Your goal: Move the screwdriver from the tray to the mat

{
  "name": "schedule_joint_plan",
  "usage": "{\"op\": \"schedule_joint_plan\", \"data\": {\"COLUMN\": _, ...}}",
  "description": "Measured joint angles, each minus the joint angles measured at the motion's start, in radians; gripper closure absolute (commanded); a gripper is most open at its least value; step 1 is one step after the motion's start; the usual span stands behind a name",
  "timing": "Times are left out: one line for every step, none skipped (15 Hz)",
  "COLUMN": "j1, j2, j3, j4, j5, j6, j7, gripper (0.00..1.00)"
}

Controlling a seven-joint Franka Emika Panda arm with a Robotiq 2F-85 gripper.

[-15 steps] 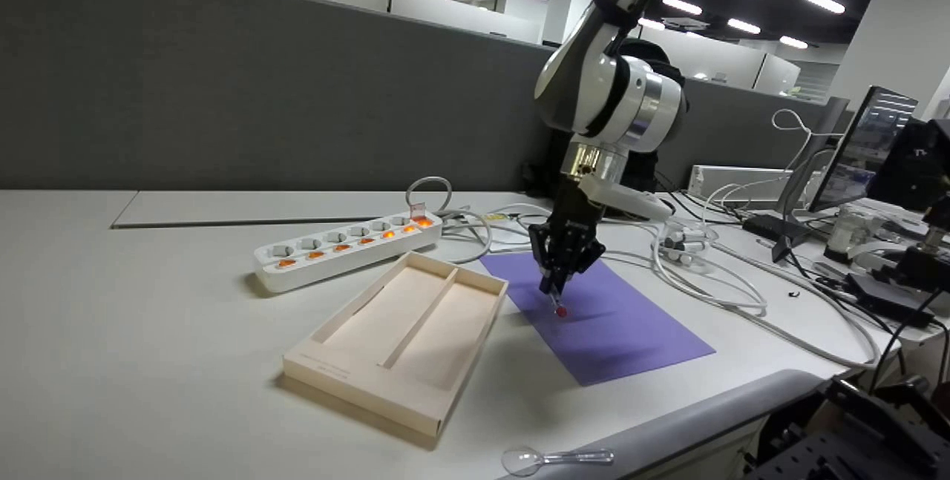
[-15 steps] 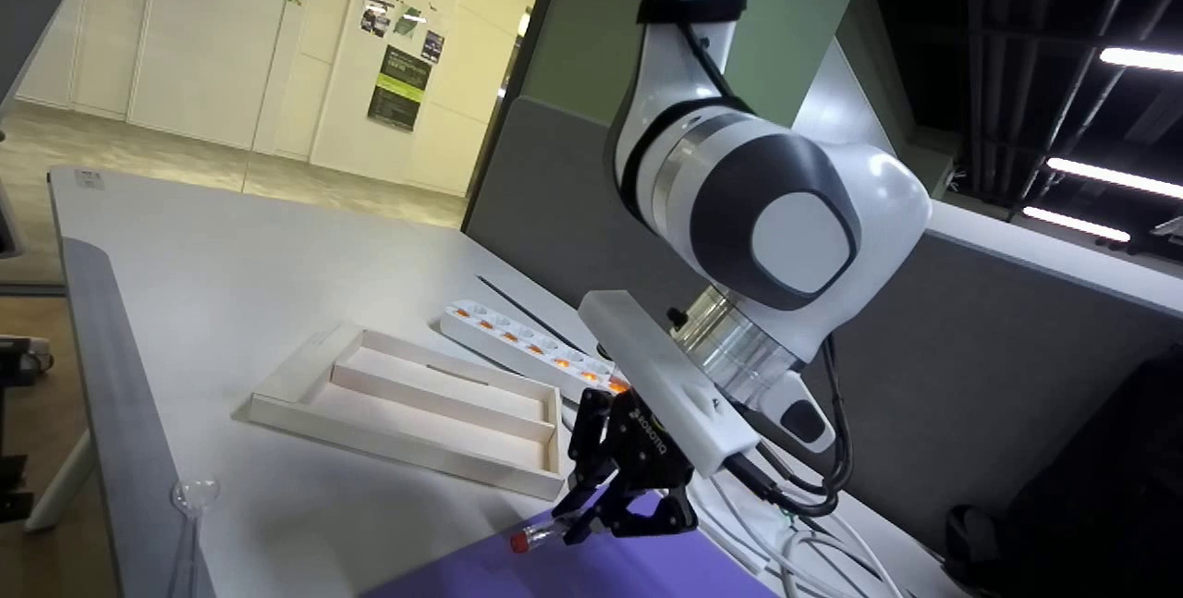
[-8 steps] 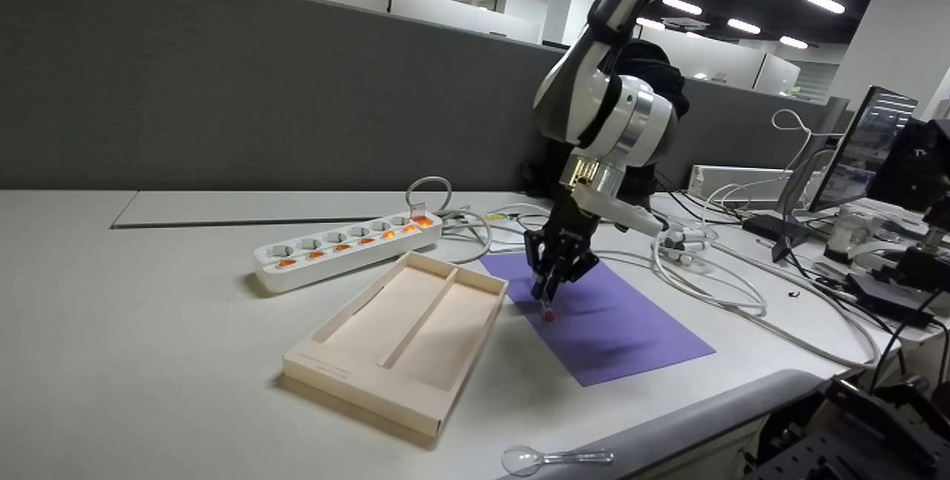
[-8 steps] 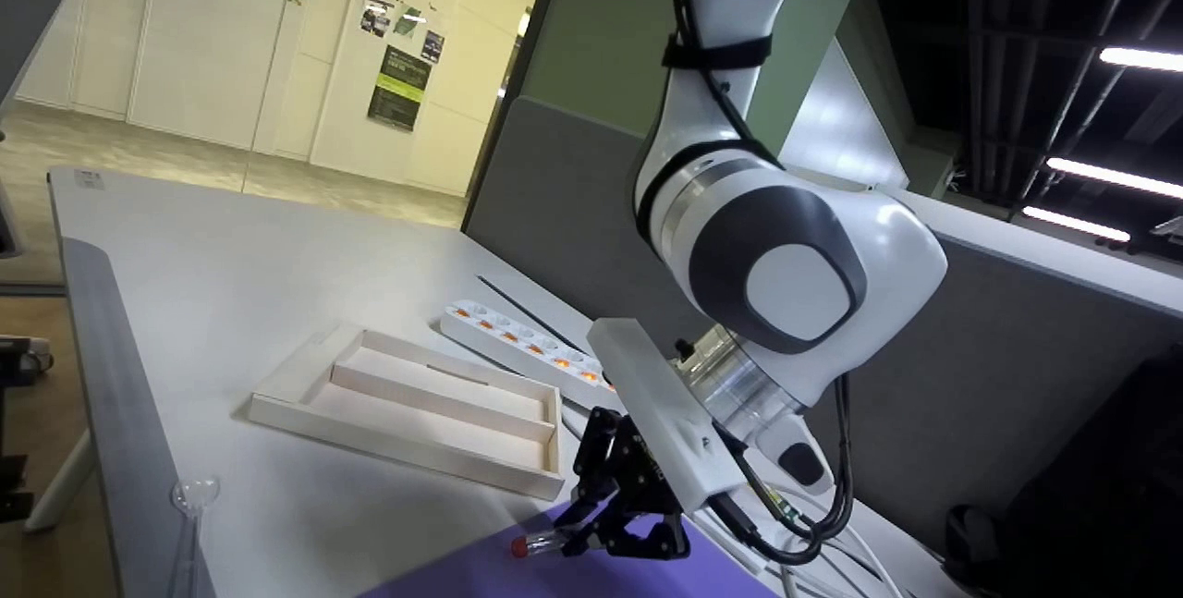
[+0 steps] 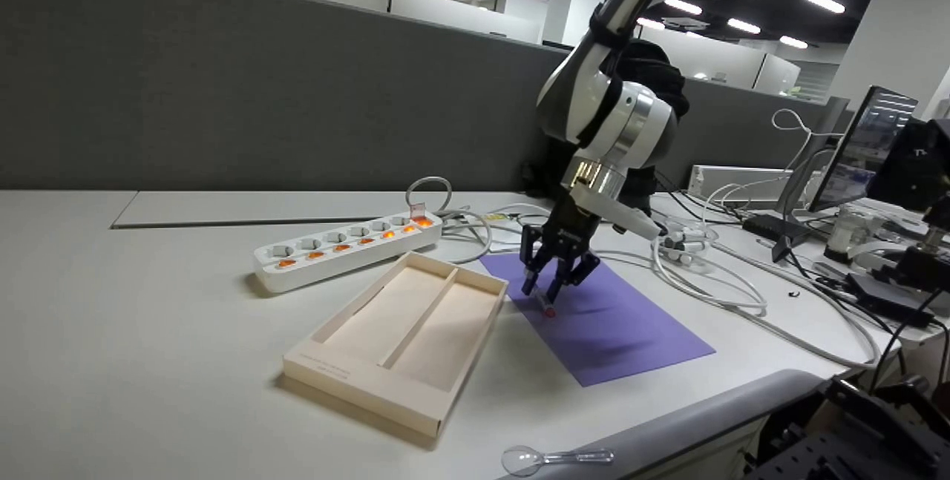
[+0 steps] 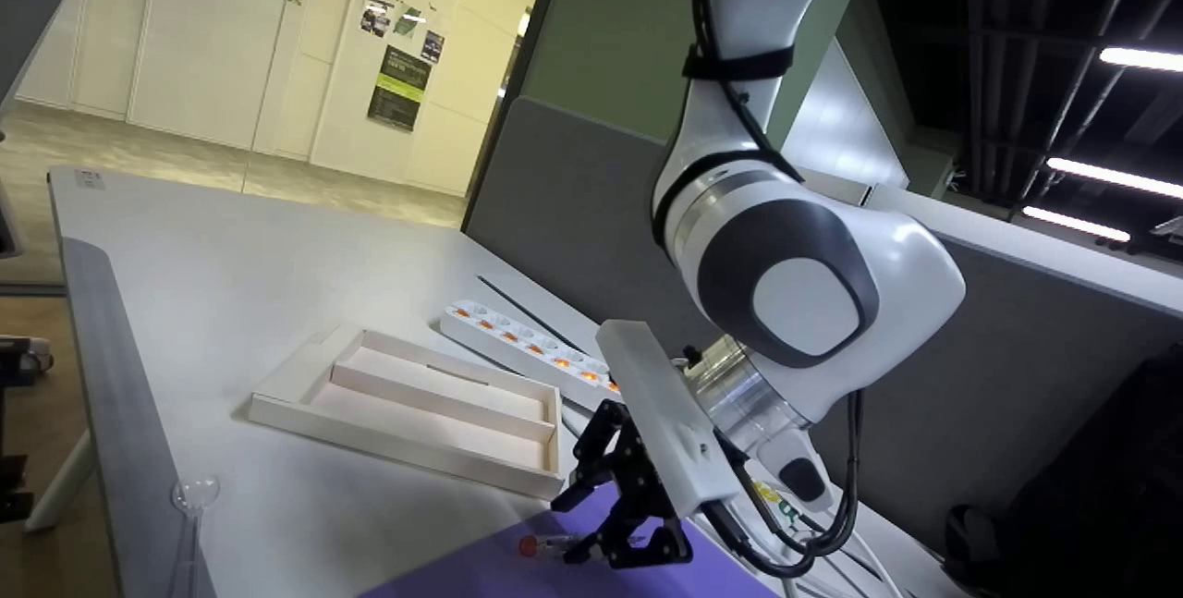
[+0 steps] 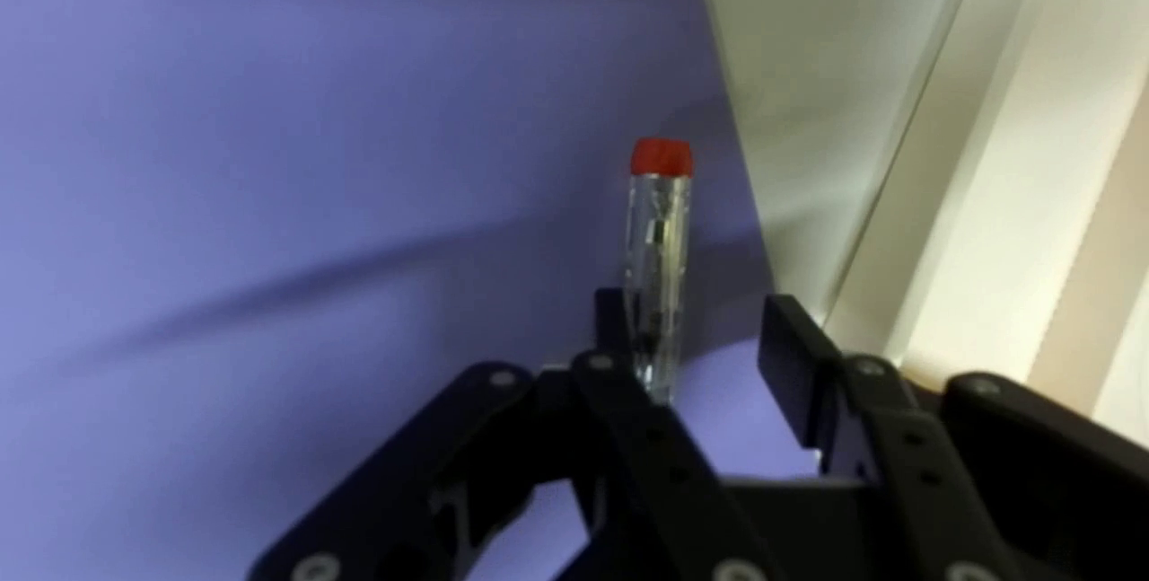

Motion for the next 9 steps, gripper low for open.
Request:
{"op": "schedule_joint_plan", "data": {"j1": 0.0, "j2": 0.0, "j3": 0.001, "j4": 0.001, "j5": 0.006, "j6": -0.001, "j7": 0.0, "gripper": 0.19}}
{"op": "schedule_joint_plan", "data": {"j1": 0.0, "j2": 0.0, "j3": 0.002, "j4": 0.002, "j5": 0.011, "j6": -0.002, "j7": 0.0, "gripper": 0.11}}
{"op": "schedule_joint_plan", "data": {"j1": 0.0, "j2": 0.0, "j3": 0.002, "j4": 0.002, "j5": 0.012, "j6": -0.003, "j7": 0.0, "gripper": 0.05}}
{"op": "schedule_joint_plan", "data": {"j1": 0.0, "j2": -0.001, "j3": 0.002, "j4": 0.002, "j5": 0.012, "j6": -0.005, "j7": 0.0, "gripper": 0.0}}
{"op": "schedule_joint_plan", "data": {"j1": 0.001, "j2": -0.003, "j3": 0.002, "j4": 0.002, "j5": 0.011, "j6": -0.008, "j7": 0.0, "gripper": 0.0}}
{"op": "schedule_joint_plan", "data": {"j1": 0.004, "j2": -0.008, "j3": 0.001, "j4": 0.002, "j5": 0.007, "j6": -0.009, "j7": 0.0, "gripper": 0.0}}
{"op": "schedule_joint_plan", "data": {"j1": 0.011, "j2": -0.018, "j3": -0.002, "j4": 0.0, "j5": -0.005, "j6": -0.009, "j7": 0.001, "gripper": 0.0}}
{"op": "schedule_joint_plan", "data": {"j1": 0.022, "j2": -0.035, "j3": -0.007, "j4": -0.006, "j5": -0.027, "j6": -0.009, "j7": 0.005, "gripper": 0.0}}
{"op": "schedule_joint_plan", "data": {"j1": 0.039, "j2": -0.057, "j3": -0.017, "j4": -0.014, "j5": -0.057, "j6": -0.007, "j7": 0.015, "gripper": 0.0}}
